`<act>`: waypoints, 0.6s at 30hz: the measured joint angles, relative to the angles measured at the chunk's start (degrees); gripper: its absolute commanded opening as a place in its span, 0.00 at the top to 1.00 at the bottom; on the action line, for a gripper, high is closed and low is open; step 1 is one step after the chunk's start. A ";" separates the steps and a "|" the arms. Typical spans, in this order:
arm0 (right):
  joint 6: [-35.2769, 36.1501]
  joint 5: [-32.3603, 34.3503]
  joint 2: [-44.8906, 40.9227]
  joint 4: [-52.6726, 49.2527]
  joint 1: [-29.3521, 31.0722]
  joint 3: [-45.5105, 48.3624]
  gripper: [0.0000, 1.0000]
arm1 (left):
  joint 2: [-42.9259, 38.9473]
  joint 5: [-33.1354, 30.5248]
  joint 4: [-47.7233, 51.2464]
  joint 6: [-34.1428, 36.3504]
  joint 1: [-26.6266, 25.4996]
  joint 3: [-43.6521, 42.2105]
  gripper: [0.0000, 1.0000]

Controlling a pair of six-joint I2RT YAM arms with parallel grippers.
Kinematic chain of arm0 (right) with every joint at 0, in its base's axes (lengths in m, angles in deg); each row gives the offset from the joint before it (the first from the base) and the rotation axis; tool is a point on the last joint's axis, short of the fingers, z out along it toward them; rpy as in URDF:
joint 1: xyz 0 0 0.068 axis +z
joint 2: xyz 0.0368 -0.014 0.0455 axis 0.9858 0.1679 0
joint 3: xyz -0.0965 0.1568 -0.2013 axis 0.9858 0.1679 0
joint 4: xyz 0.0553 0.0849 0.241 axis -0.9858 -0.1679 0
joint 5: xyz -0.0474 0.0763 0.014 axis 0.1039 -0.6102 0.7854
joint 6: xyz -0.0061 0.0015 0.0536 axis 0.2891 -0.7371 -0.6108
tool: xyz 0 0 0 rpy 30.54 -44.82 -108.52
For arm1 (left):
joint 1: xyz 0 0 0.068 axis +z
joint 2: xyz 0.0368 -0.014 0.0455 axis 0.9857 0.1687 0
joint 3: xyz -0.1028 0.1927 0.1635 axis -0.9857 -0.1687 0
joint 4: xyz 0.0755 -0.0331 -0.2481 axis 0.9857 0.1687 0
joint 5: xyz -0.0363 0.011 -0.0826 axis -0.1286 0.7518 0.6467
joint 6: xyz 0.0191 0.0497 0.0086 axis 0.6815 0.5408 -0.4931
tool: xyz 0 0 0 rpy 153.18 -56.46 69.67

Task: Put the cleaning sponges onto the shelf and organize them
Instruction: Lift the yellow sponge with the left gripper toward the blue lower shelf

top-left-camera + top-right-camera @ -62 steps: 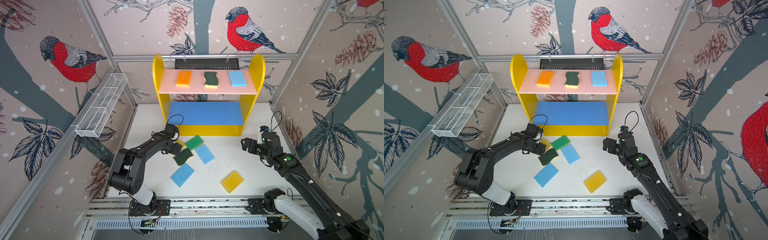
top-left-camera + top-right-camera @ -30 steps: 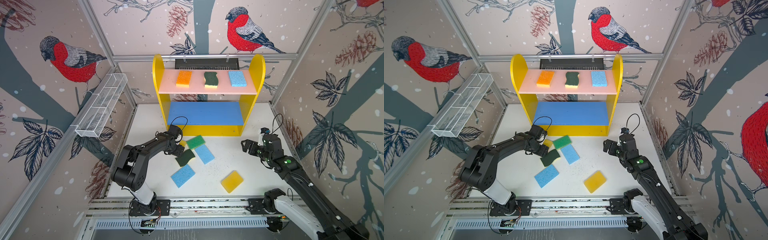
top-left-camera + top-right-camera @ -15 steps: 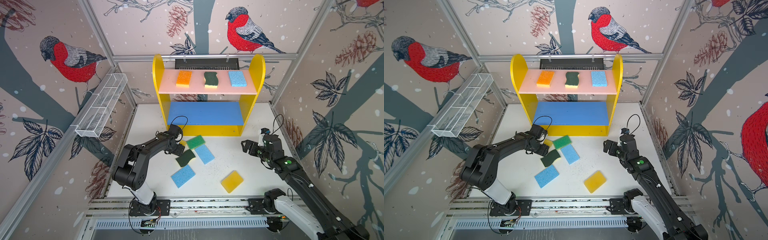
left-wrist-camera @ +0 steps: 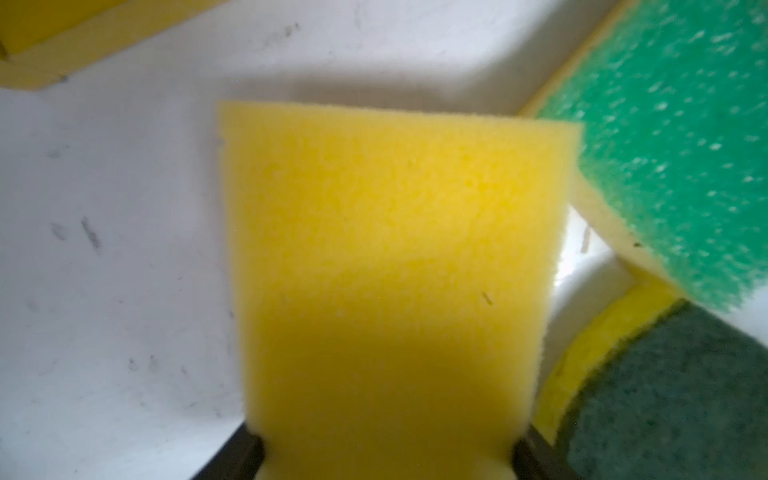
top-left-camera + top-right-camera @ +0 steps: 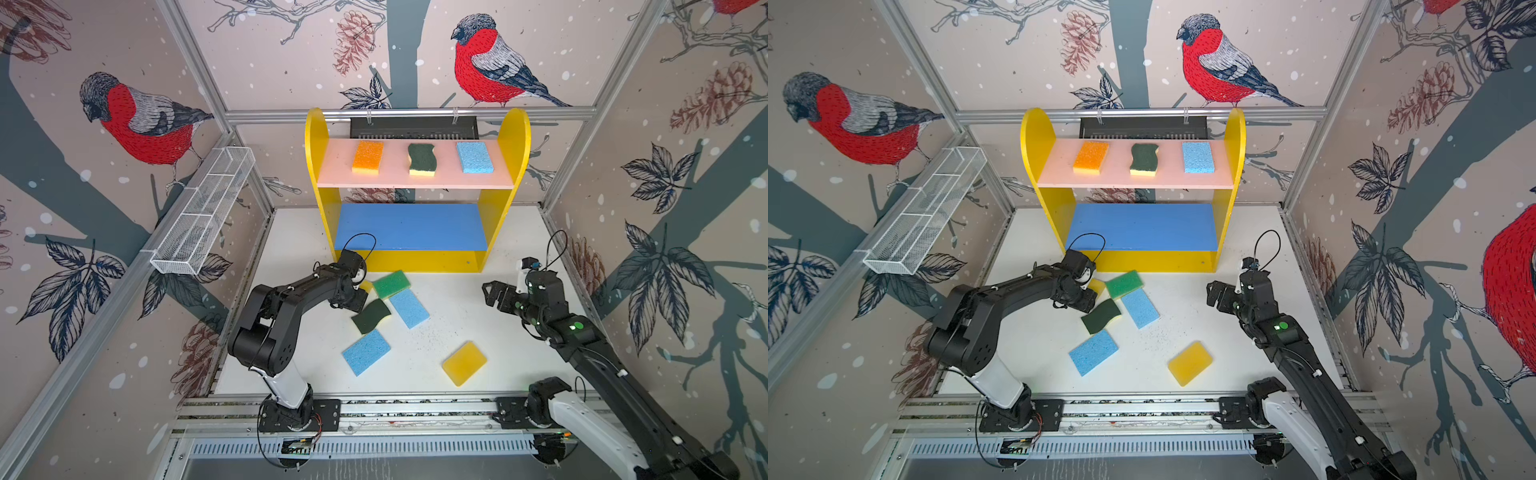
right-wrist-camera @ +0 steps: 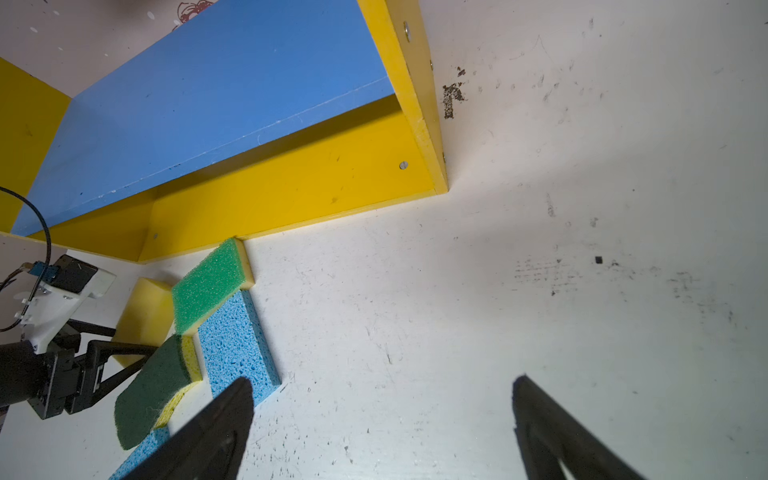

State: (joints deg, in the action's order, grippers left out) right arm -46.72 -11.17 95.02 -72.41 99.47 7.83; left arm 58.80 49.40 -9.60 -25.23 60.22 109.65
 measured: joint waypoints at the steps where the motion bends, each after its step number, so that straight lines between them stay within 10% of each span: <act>1: 0.00 -0.02 -0.07 0.00 0.00 0.02 0.03 | 0.31 -0.11 0.07 -0.22 -0.02 0.35 0.37; 18: 0.02 -0.24 -0.33 -0.04 0.00 -0.02 0.03 | -12.37 -0.94 1.81 -8.11 0.00 -0.46 0.47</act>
State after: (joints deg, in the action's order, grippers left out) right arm -46.69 -11.41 94.69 -72.45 99.47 7.81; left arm 46.43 48.47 -7.79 -33.34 60.22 109.19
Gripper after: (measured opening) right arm 0.973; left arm 0.544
